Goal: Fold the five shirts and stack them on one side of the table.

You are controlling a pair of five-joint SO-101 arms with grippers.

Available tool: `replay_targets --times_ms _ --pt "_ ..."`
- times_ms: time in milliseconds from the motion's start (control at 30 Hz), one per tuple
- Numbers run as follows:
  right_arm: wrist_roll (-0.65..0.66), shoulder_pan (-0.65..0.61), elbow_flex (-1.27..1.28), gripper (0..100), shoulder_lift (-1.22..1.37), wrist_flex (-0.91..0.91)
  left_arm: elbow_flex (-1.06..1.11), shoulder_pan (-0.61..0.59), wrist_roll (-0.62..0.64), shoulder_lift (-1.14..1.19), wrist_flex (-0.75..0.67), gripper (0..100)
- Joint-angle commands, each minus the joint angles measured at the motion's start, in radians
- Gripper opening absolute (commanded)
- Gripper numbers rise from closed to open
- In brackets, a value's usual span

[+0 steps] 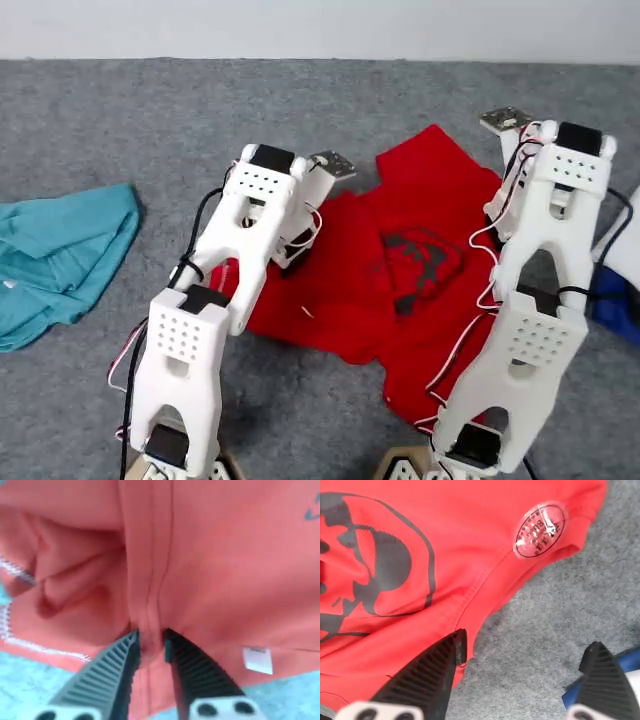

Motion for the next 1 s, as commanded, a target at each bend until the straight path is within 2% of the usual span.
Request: replay_targets --times_ms 0,267,400,667,967 --pt "0.005 0.012 -0.003 36.5 -0.070 0.041 0.022 0.014 -0.015 -0.006 0.011 7" --pt "0.005 0.013 -0.003 36.5 -0.070 0.042 0.070 0.025 -0.017 -0.005 0.000 7" --pt "0.005 0.013 -0.003 36.5 -0.070 0.042 0.084 0.020 -0.017 0.058 -0.003 1" --pt "0.005 0.013 -0.003 36.5 -0.067 0.042 0.077 0.020 -0.009 0.109 0.029 1" --pt "0.005 0.008 -0.003 36.5 -0.062 0.042 0.084 0.028 -0.009 -0.103 0.031 1"
